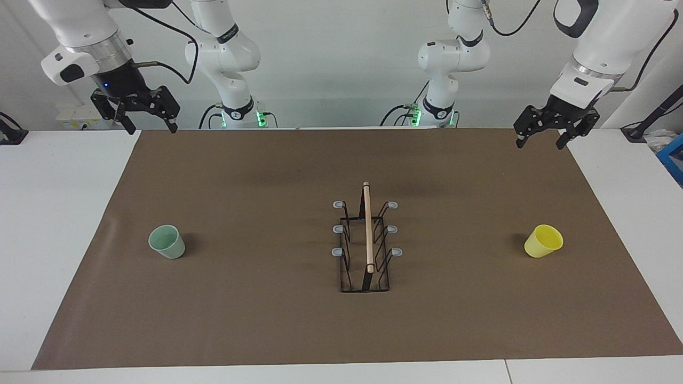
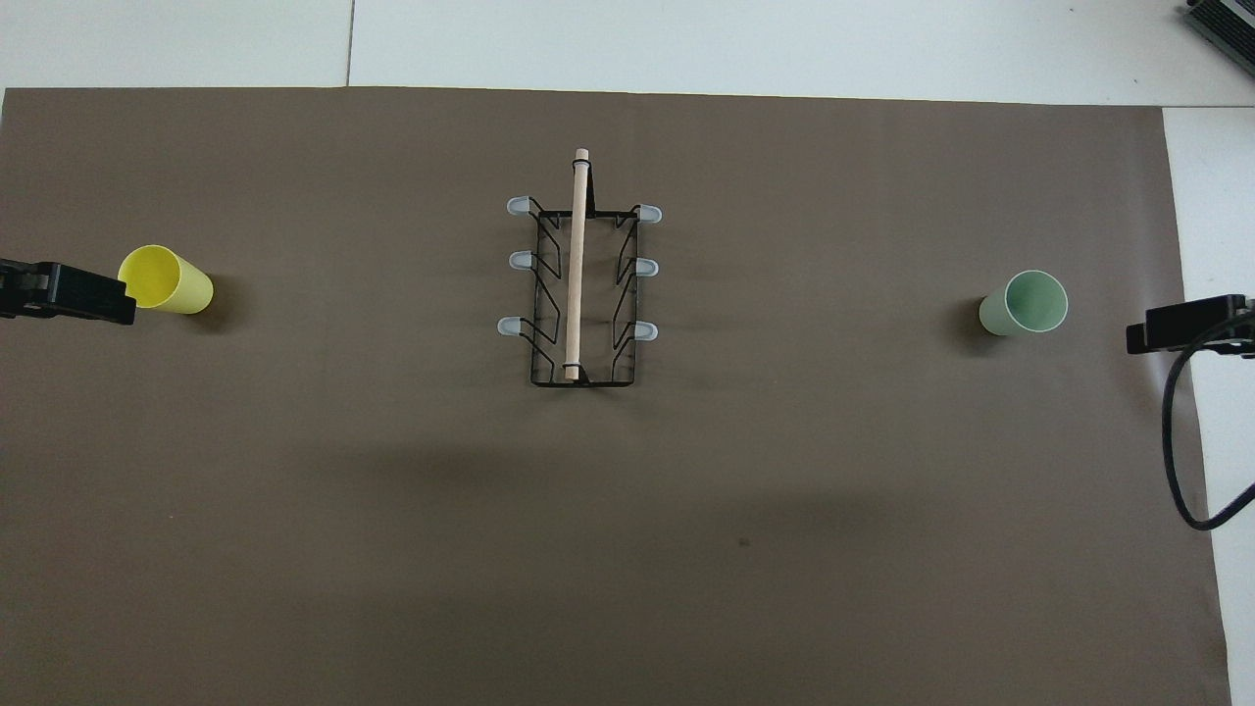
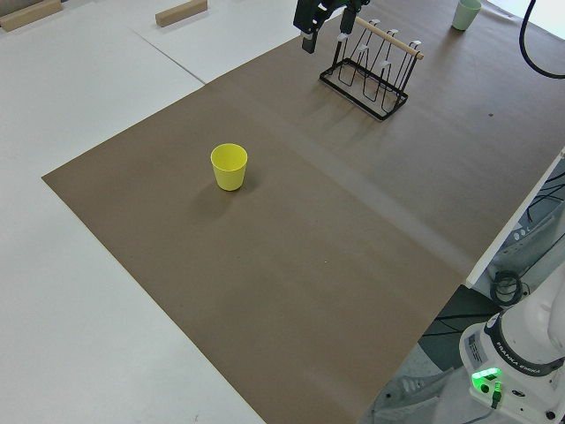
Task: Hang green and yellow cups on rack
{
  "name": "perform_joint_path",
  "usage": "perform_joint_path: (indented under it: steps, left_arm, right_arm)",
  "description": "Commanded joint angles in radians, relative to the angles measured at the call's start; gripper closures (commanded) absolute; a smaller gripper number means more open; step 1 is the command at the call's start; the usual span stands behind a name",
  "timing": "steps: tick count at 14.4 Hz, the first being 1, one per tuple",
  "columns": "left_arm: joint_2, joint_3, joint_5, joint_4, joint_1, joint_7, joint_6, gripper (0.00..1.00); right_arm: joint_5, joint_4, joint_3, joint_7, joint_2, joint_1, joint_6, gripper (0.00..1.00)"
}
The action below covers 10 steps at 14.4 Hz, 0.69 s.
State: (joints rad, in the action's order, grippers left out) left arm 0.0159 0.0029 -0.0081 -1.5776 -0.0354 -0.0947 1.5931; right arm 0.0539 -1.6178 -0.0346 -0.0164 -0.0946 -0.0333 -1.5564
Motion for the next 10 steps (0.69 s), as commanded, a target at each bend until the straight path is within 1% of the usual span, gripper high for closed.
perform_joint_path:
  steps: [1, 3, 5, 10]
  left_arm:
    - [0.019, 0.005, 0.006, -0.021, -0.015, 0.015, -0.006, 0.0]
    - [0.021, 0.005, 0.013, -0.025, -0.015, 0.02, -0.001, 0.0]
    - [0.021, -0.006, 0.062, -0.035, -0.017, 0.071, 0.034, 0.0]
    - [0.018, -0.004, 0.043, -0.027, -0.004, 0.067, 0.025, 0.0]
  right_arm:
    - [-0.011, -0.031, 0.007, -0.02, -0.025, -0.011, -0.016, 0.0]
    - [-0.011, -0.031, 0.007, -0.02, -0.025, -0.01, -0.017, 0.0]
    - [-0.011, -0.033, 0.007, -0.019, -0.027, -0.008, -0.017, 0.0]
    - [-0.011, -0.034, 0.007, -0.019, -0.027, -0.007, -0.016, 0.0]
